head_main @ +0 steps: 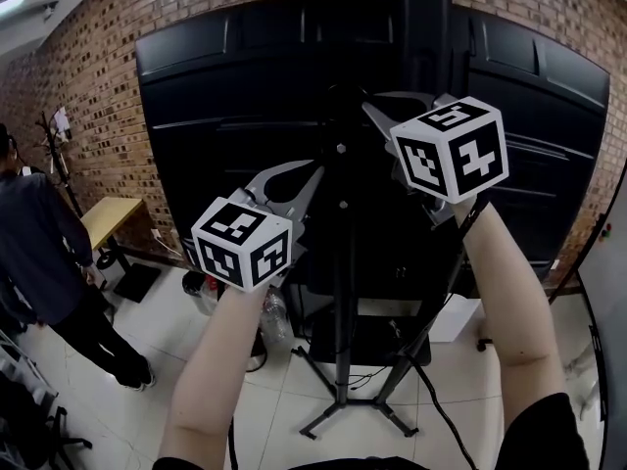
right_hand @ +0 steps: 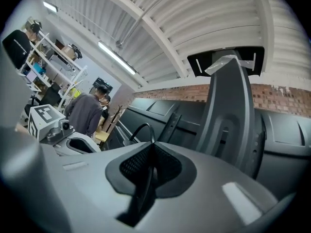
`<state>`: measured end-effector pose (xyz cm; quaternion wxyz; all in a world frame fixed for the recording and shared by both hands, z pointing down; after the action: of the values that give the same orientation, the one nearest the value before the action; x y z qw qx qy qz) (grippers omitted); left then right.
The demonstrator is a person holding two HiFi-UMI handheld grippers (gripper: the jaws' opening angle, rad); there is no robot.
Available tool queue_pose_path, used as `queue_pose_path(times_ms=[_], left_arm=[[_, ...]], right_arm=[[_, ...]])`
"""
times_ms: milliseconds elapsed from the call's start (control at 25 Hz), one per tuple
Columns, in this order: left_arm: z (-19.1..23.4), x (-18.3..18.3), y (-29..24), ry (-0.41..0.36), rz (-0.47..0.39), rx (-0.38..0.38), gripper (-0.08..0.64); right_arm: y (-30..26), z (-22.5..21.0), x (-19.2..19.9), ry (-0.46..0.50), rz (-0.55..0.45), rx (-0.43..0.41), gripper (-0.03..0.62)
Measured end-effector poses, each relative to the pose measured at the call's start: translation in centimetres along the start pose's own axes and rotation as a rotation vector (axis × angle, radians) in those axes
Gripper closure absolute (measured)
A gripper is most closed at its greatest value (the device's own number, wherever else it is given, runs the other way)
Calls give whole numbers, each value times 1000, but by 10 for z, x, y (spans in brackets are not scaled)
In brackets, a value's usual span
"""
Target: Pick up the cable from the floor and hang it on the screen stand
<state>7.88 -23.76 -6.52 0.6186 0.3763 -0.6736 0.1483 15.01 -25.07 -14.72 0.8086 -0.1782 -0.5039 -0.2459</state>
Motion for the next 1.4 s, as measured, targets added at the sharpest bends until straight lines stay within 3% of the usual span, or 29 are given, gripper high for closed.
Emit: queue_pose_path(times_ms=[520, 960, 1160, 1400], left_arm=[[7, 5, -1, 14, 14, 29, 560], [14, 28, 20, 41, 44, 21, 560], [17, 29, 30, 35, 39, 11, 558], [14, 38, 47, 26, 28, -9, 560]], right_arm=[[-1, 4, 57, -68, 140, 68, 574], [9, 10, 91, -153, 141, 103, 574], [11, 16, 101, -166, 84, 115, 572], [17, 26, 97, -174, -67, 123, 568]])
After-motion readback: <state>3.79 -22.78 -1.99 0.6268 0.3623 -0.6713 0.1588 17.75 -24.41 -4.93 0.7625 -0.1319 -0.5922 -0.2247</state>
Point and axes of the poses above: the fingertips, and each gripper's own axes: y backward along the fingers, z to its left, x out of its underside, the point moved 1 cm from there along y, backward along the fingers, and after that the axes turned 13 degrees about -x, right-handed, at the moved point
